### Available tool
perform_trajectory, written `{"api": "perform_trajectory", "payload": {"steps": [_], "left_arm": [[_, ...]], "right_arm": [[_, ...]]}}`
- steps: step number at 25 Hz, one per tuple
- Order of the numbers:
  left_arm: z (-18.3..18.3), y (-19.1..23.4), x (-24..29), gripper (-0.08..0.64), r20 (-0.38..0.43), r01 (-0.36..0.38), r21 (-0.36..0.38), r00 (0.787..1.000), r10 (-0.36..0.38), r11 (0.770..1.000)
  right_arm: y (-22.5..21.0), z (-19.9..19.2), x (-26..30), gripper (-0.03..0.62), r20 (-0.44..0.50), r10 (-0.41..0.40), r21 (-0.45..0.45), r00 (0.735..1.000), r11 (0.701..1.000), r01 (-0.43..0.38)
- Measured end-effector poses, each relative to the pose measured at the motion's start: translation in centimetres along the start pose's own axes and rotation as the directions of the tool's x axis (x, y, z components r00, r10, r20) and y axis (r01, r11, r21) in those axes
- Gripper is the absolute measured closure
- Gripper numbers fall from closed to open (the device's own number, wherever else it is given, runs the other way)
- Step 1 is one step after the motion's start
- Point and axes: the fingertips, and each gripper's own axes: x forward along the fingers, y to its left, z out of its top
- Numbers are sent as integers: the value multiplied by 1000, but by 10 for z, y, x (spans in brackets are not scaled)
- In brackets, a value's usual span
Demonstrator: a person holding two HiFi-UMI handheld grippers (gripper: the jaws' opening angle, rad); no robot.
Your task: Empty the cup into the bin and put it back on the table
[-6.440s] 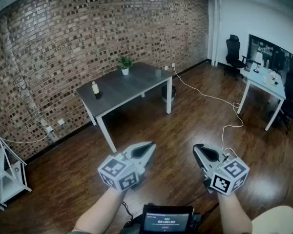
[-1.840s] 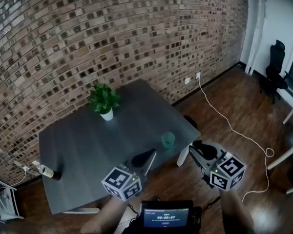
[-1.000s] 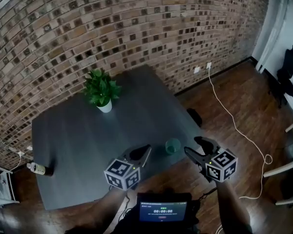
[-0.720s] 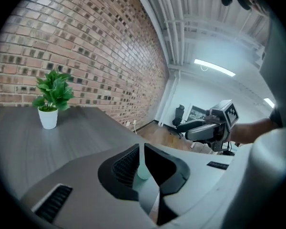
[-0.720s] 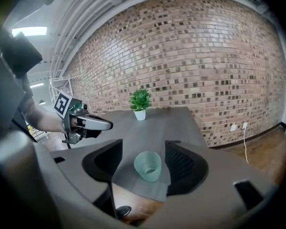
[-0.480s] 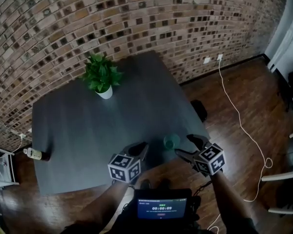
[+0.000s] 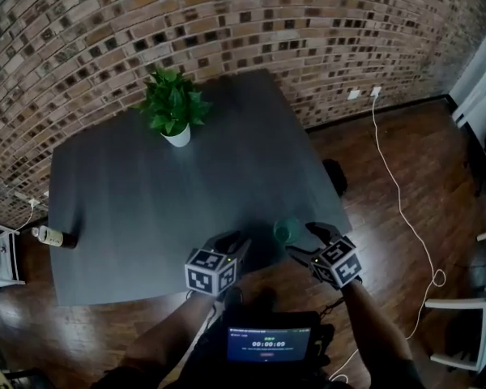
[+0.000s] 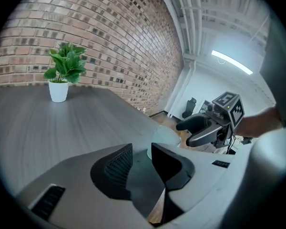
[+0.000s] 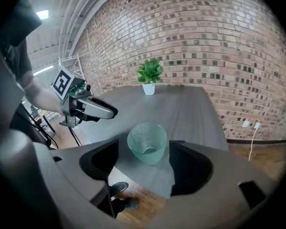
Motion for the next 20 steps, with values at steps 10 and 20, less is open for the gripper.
{"api": "perform_trajectory", "payload": {"steps": [10, 20], "left_arm": [[-18, 3, 5, 433, -15, -12, -34, 1000, 11, 999], [-28, 13, 5, 434, -14, -55, -47, 998, 54, 997]], "right_arm": [[-6, -15, 24, 183, -19, 3, -1, 1000, 1000, -3], [-3, -7, 36, 183, 70, 21, -52, 997, 998, -17]]}}
